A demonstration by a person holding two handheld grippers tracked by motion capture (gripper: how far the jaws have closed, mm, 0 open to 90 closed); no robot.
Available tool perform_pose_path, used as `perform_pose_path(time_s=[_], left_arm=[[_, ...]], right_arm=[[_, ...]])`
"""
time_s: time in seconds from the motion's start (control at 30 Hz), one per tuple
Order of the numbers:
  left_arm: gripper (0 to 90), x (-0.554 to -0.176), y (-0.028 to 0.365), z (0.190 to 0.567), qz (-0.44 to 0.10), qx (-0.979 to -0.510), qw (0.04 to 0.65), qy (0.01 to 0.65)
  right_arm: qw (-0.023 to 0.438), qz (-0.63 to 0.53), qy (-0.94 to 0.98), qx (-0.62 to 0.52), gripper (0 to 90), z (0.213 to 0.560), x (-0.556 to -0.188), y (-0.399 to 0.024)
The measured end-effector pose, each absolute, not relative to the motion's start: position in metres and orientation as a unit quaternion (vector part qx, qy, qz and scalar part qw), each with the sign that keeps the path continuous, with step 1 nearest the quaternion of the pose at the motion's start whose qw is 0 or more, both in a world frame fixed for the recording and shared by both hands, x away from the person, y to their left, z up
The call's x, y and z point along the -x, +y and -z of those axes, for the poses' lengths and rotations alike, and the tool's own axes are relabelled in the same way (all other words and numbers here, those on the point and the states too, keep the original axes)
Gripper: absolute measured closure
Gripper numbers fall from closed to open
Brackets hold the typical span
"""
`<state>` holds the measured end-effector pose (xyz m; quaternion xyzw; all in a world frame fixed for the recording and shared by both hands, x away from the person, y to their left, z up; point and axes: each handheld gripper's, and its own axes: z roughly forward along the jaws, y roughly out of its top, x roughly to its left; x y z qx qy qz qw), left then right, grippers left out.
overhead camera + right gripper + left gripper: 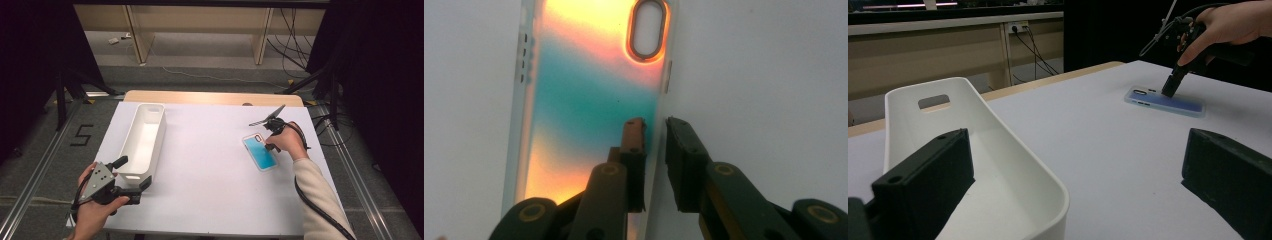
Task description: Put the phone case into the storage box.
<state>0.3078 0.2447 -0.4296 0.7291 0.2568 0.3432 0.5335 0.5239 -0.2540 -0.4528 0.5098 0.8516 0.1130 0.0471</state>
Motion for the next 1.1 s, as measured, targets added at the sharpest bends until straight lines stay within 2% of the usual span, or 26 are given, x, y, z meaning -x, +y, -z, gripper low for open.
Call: perform_pose_path(time_s=[0.4,1.1], left_arm=[[0.0,-0.3075,0.2450,0.4297,-0.344,-0.729,0.533,0.258],[0.0,-0.3071,0.2452,0.4297,-0.344,-0.729,0.533,0.257]], right_arm=[[0.040,-0.107,0.851,-0.512,80.6,0.4515,-0.5260,-0.2534],[0.055,-0.108,0.847,-0.518,85.4,0.4531,-0.5264,-0.2510]])
